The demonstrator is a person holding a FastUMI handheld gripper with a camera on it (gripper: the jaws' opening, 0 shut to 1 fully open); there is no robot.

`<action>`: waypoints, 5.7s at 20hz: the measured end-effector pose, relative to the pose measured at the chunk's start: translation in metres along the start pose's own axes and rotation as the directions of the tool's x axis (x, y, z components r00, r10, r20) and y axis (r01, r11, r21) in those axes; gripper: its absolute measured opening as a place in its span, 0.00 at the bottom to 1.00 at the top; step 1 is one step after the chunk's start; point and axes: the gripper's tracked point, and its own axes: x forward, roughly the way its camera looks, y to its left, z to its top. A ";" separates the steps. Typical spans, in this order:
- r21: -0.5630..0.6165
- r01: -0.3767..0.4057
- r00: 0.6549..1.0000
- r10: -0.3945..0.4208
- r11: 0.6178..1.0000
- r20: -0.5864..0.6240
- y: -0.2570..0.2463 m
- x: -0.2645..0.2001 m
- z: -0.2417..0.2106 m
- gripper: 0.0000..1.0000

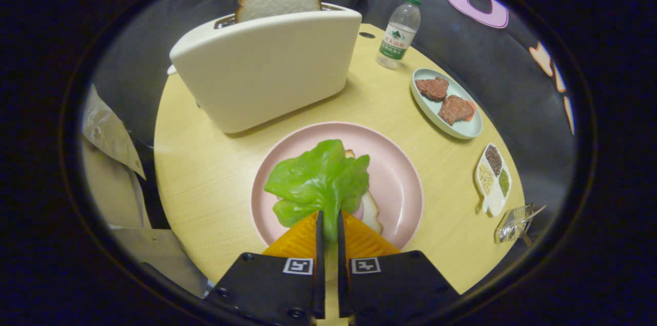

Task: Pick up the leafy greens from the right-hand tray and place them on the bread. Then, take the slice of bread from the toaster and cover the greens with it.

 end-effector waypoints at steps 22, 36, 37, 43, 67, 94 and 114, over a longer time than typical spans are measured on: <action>0.241 0.083 0.930 -0.162 0.967 0.330 0.040 -0.094 0.199 0.99; 0.390 0.025 0.955 -0.137 0.920 0.262 0.060 -0.041 0.257 0.78; 0.402 0.021 0.961 -0.130 0.916 0.246 0.062 -0.036 0.256 0.68; 0.510 -0.004 0.958 -0.144 0.860 0.249 0.055 -0.050 0.254 0.16; 0.680 -0.102 0.901 -0.223 0.726 0.373 0.002 -0.082 0.112 0.16; 0.771 0.024 0.873 -0.389 0.636 0.294 -0.044 -0.061 -0.010 0.99; 0.825 0.353 0.214 -0.896 0.442 0.389 -0.117 -0.348 0.023 0.99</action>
